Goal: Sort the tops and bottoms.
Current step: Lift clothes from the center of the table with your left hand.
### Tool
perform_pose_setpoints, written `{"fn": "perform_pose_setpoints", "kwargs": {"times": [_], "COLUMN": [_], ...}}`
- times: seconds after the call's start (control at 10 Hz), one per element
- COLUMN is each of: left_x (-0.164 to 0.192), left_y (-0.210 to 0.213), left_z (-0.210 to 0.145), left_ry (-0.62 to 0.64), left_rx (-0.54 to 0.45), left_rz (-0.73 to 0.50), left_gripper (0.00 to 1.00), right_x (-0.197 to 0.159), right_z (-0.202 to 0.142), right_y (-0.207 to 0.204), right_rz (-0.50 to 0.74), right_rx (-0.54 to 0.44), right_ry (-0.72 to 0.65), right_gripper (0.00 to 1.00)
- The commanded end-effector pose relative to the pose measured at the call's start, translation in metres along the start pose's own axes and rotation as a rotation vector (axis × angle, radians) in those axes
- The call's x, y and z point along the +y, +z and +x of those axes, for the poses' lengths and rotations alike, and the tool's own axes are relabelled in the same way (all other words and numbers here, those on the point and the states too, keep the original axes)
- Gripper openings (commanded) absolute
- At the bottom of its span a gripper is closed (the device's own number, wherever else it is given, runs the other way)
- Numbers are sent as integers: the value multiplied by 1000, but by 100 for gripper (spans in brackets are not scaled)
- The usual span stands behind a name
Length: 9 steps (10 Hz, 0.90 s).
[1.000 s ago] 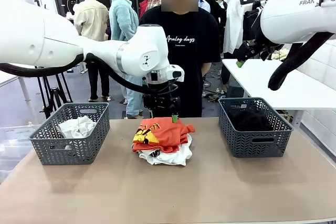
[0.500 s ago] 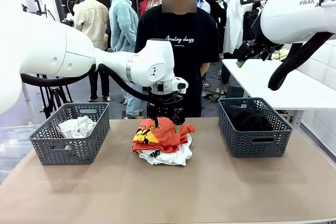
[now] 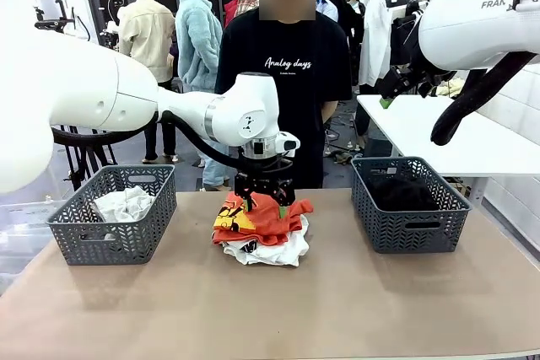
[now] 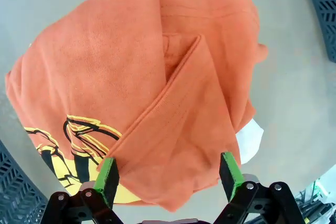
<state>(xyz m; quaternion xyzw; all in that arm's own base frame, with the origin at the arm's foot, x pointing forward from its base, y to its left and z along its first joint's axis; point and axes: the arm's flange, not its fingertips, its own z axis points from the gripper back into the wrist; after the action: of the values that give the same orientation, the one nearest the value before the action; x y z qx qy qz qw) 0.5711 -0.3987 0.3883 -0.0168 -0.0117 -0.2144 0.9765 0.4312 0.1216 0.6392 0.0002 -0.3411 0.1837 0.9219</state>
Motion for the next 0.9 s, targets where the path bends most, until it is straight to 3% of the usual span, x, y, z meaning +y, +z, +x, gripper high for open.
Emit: {"fn": "perform_pose_setpoints", "kwargs": {"times": [0.0, 0.4, 0.8], "left_x": [-2, -4, 4], "left_y": [1, -3, -7], "left_z": [2, 4, -2], "left_ry": [26, 28, 50], "left_rx": [9, 20, 36], "left_rz": [4, 0, -7], "left_gripper": [81, 2, 0], "right_x": [0, 0, 0], "right_z": [0, 0, 0], "right_y": [-1, -1, -1], "right_rz": [-19, -19, -19], "right_rx": [6, 6, 6], "right_ry": [3, 3, 3], "right_gripper": [100, 100, 100]}}
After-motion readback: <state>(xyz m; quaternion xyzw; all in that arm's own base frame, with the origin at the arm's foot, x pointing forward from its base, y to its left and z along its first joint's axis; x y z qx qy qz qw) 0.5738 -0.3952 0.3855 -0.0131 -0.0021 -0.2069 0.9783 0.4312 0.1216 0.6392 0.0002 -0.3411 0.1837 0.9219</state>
